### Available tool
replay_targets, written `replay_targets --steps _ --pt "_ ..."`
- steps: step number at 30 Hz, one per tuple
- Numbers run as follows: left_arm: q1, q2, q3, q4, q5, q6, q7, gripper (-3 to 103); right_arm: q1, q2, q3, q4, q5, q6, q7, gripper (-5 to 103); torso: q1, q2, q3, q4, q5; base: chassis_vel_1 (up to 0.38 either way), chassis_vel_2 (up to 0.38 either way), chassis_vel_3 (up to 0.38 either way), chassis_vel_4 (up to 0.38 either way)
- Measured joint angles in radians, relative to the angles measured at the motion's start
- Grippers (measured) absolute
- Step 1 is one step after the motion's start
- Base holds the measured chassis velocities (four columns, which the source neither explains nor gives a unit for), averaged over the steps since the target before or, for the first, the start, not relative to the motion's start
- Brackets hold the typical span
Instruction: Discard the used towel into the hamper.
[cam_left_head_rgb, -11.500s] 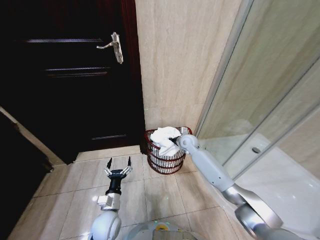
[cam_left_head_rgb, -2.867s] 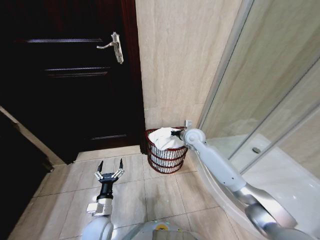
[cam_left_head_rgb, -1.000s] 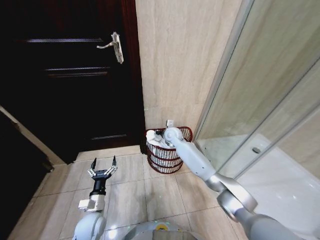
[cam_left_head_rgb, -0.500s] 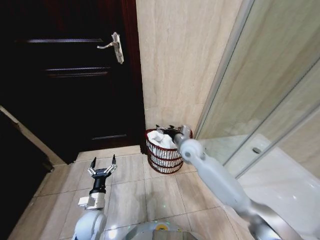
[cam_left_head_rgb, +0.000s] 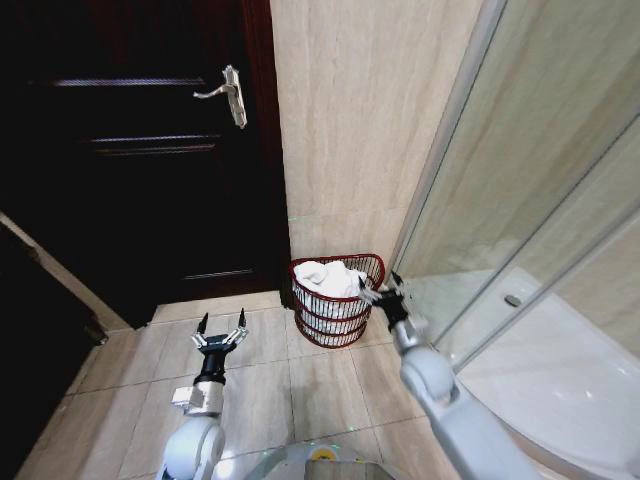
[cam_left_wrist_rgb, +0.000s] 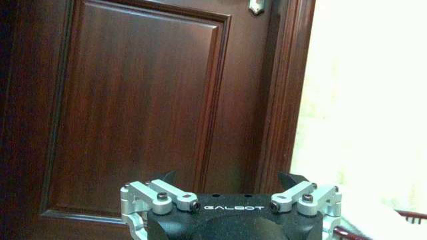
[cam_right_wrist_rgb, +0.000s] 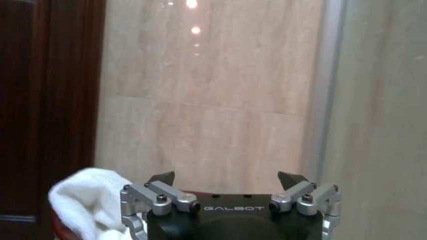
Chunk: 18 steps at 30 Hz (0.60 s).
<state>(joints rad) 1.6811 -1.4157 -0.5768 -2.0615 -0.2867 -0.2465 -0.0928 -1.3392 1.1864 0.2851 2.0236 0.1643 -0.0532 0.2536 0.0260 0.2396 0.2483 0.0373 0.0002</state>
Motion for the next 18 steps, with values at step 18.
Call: replay_targets --steps 18 --pt "0.012 0.024 0.050 -0.012 0.037 0.027 -0.062 100 -0.181 0.027 0.148 0.128 0.003 0.033 0.060 100 0.000 0.000 0.000 0.0002 -0.0001 0.006 0.005 0.006 0.006"
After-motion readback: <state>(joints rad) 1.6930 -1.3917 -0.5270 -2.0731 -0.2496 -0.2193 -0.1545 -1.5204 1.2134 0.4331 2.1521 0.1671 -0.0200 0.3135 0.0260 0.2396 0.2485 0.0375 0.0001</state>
